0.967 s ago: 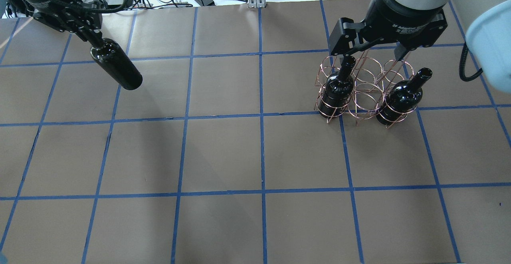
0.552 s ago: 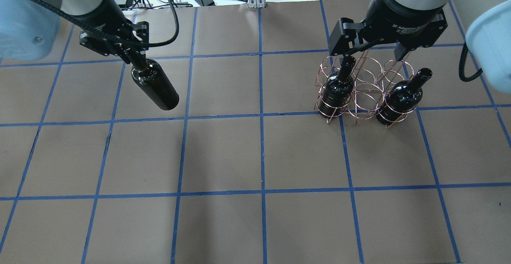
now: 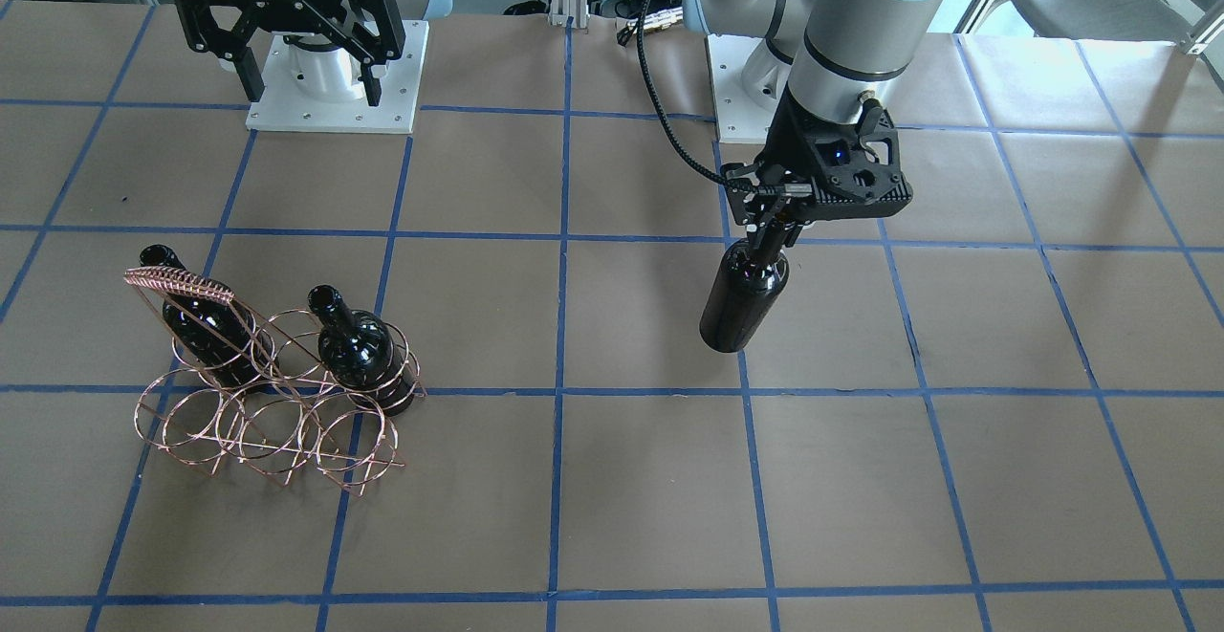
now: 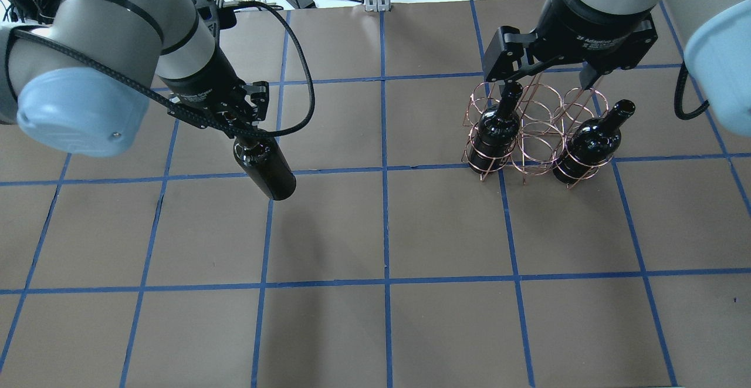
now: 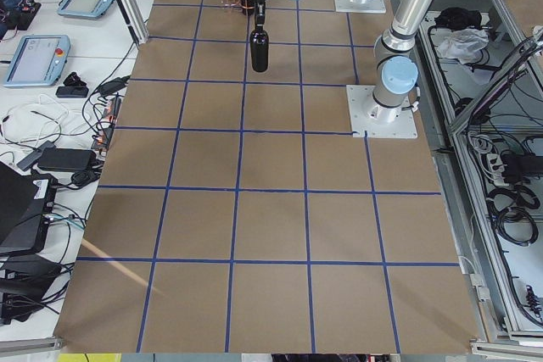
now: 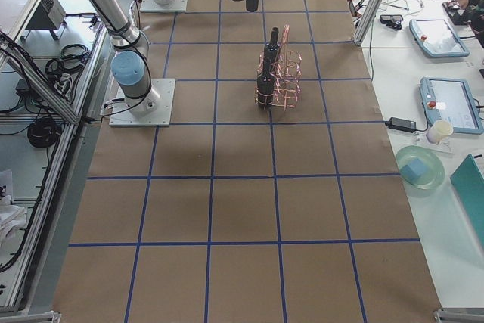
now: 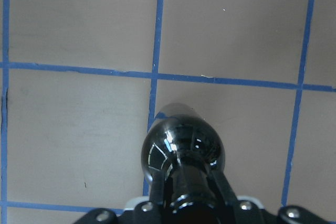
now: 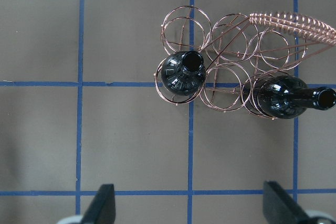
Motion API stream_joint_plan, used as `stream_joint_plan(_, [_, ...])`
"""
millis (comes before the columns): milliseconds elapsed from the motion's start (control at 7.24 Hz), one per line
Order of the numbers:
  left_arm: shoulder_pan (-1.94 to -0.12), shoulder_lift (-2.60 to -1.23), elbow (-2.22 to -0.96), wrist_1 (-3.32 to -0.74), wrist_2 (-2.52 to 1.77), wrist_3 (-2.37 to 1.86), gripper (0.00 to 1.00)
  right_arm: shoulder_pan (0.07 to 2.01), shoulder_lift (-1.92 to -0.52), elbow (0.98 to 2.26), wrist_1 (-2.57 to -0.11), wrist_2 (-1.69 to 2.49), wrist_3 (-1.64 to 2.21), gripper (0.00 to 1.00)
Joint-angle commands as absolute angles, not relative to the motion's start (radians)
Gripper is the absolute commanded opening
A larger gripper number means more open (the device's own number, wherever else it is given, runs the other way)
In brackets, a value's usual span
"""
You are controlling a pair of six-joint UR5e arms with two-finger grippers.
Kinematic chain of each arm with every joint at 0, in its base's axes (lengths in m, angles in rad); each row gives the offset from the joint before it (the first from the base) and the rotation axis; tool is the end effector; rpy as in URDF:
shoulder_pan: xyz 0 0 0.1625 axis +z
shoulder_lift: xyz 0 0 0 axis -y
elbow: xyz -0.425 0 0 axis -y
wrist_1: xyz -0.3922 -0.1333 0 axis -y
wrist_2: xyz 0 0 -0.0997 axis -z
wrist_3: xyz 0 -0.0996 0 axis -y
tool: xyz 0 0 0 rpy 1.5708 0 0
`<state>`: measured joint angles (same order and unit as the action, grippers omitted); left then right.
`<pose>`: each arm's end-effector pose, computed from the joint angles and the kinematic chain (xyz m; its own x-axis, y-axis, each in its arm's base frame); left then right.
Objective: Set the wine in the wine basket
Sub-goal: 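Lift the bottle with the left gripper and stand it upright toward the table center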
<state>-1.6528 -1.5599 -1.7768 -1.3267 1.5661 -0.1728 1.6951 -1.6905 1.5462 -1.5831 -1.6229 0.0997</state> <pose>-0.1730 -0.4720 0.4168 -0.9958 -0.0902 0.0130 -0.0908 0.9947 -0.0474 0.1831 -0.4320 0.5582 -0.9992 -0.0176 0.0357 -0.0231 0.9868 -0.1603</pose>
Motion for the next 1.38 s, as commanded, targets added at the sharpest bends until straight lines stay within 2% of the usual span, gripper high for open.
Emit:
stream_joint_plan(0, [-1.658, -1.537, -1.854, -1.308, 1.566, -0.176, 0.0, 1.695, -1.69, 1.546, -1.583, -1.623, 0.098, 0.99])
stream_joint_plan(414, [-1.658, -1.545, -1.856, -1.31, 1.559, -0.178, 0.0, 1.695, -1.692, 1.555, -1.583, -1.624, 0.1, 0.99])
stream_joint_plan(552, [-1.66, -1.546, -1.858, -1.31, 1.555, -0.178, 0.04, 1.695, -1.7, 1.56, -1.583, -1.623, 0.098, 0.99])
stream_joint_plan(691, [-1.66, -1.548, -1.858, -1.312, 1.557, -0.173, 0.4, 1.695, -1.707, 1.569, -1.583, -1.624, 0.1, 0.99])
stream_joint_plan(967, [-1.66, -1.548, -1.856, -1.313, 1.559, -0.176, 0.59, 1.695, -1.707, 1.572, -1.583, -1.624, 0.098, 0.99])
stream_joint_plan(1105, [-1.66, -1.549, -1.853, -1.312, 1.557, -0.186, 0.77, 1.695, -1.707, 1.572, -1.583, -1.624, 0.1, 0.99])
stream_joint_plan(1243, [-1.66, -1.546, -1.842, -1.309, 1.555, -0.189, 1.0, 1.695, -1.707, 1.572, -1.583, -1.624, 0.1, 0.99])
